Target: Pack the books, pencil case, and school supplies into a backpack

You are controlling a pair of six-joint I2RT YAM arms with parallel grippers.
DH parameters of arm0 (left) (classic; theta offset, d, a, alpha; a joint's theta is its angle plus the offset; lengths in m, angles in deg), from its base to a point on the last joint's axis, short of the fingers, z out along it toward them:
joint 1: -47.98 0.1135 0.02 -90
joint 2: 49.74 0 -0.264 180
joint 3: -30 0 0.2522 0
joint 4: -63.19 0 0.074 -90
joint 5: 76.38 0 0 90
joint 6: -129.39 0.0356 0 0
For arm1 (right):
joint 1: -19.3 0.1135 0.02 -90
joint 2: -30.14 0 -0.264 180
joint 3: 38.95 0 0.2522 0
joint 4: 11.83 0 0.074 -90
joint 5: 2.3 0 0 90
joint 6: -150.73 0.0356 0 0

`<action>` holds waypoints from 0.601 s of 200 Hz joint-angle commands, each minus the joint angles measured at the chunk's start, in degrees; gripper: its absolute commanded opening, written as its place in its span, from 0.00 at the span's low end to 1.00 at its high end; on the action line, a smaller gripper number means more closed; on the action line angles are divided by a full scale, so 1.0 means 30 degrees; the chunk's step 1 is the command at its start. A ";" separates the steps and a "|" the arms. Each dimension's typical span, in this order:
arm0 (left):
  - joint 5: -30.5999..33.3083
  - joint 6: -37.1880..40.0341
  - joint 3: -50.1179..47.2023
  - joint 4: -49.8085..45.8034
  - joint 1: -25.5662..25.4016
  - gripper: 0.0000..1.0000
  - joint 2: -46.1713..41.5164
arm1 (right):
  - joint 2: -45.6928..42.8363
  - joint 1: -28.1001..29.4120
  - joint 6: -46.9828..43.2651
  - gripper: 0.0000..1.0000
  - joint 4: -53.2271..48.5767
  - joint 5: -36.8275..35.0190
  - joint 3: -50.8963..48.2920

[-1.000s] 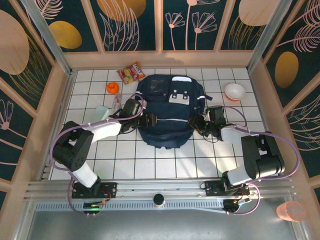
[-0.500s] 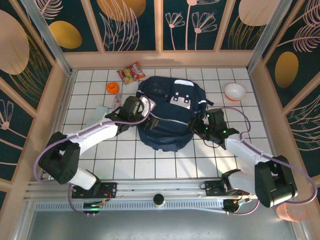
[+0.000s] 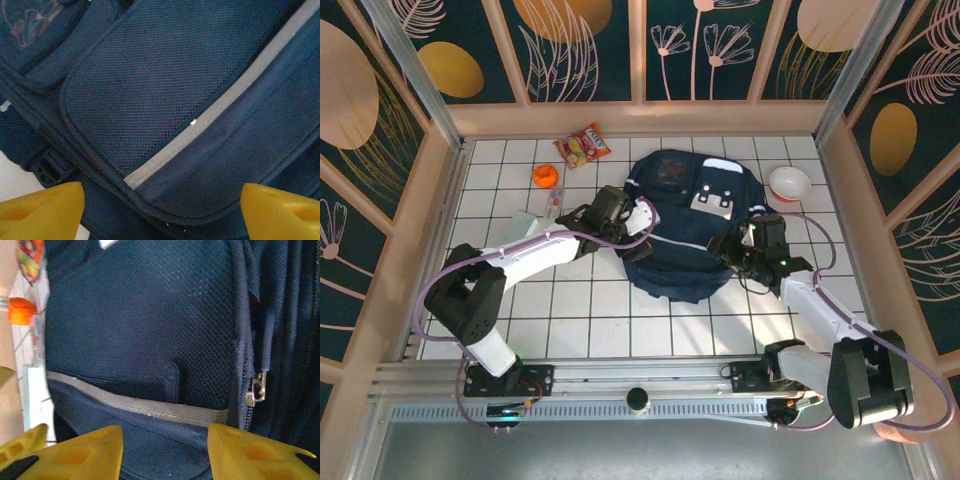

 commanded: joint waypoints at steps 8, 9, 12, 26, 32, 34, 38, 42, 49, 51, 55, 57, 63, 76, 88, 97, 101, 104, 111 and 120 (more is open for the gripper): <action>0.0594 -0.0926 -0.1606 0.0119 -0.0080 0.80 -0.1096 | 0.1733 0.0008 -0.0120 0.48 0.1019 0.0392 -0.0200; 0.0582 -0.0961 -0.1658 0.0117 -0.0088 0.80 -0.1128 | 0.1811 0.0014 -0.0162 0.48 0.1064 0.0378 -0.0203; 0.0597 -0.1120 -0.1839 0.0075 -0.0095 0.80 -0.1226 | 0.2018 0.0045 -0.0229 0.48 0.1114 0.0340 -0.0113; 0.0435 -0.1603 -0.2688 -0.0140 -0.0095 0.79 -0.1795 | 0.3165 0.0550 -0.0672 0.44 0.1632 0.0722 0.0220; 0.0287 -0.1776 -0.2966 -0.0192 -0.0081 0.79 -0.2145 | 0.3584 0.1169 -0.0900 0.43 0.1723 0.0629 0.0446; 0.0206 -0.1807 -0.3050 -0.0181 -0.0092 0.79 -0.2271 | 0.3719 0.1377 -0.0965 0.43 0.1723 0.0547 0.0485; 0.0038 -0.1842 -0.3228 -0.0164 -0.0095 0.79 -0.2535 | 0.3964 0.1787 -0.1095 0.43 0.1788 0.0405 0.0625; -0.0085 -0.1873 -0.3420 -0.0128 -0.0076 0.79 -0.2799 | 0.4216 0.2221 -0.1242 0.43 0.1845 0.0317 0.0727; -0.0320 -0.1875 -0.3685 -0.0027 -0.0096 0.78 -0.3320 | 0.4627 0.2835 -0.1372 0.43 0.2063 0.0305 0.0789; -0.0371 -0.1846 -0.3772 0.0006 -0.0081 0.78 -0.3473 | 0.4734 0.3031 -0.1354 0.43 0.2145 0.0305 0.0798; -0.0458 -0.1804 -0.3912 0.0079 -0.0095 0.78 -0.3740 | 0.4923 0.3381 -0.1286 0.43 0.2354 0.0263 0.0751; -0.0537 -0.1784 -0.3945 0.0106 -0.0095 0.78 -0.3878 | 0.4973 0.3458 -0.1258 0.43 0.2405 0.0255 0.0742; -0.0693 -0.1668 -0.4149 0.0212 -0.0087 0.78 -0.4226 | 0.5175 0.3930 -0.1058 0.43 0.2790 0.0191 0.0616; -0.1018 -0.1278 -0.4330 0.0291 -0.0087 0.78 -0.4791 | 0.5606 0.4797 -0.0518 0.43 0.3650 0.0261 0.0336; -0.1072 -0.0905 -0.4263 0.0269 -0.0095 0.78 -0.4994 | 0.5675 0.5288 -0.0270 0.43 0.4175 0.0218 0.0387; -0.0999 -0.0517 -0.4058 0.0229 -0.0087 0.78 -0.5002 | 0.5412 0.5532 -0.0302 0.43 0.4150 0.0038 0.0667; -0.1012 -0.0263 -0.3959 0.0205 -0.0077 0.78 -0.4958 | 0.5224 0.5581 -0.0347 0.43 0.4043 -0.0054 0.0829; -0.1013 -0.0011 -0.3877 0.0181 -0.0093 0.78 -0.4924 | 0.5067 0.5586 -0.0428 0.43 0.3929 -0.0113 0.0968; -0.1027 0.0659 -0.3653 0.0174 -0.0088 0.78 -0.4762 | 0.4599 0.5543 -0.0634 0.44 0.3589 -0.0308 0.1346; -0.1112 0.1674 -0.3282 0.0144 -0.0094 0.78 -0.4502 | 0.3962 0.5431 -0.1084 0.45 0.2988 -0.0468 0.1898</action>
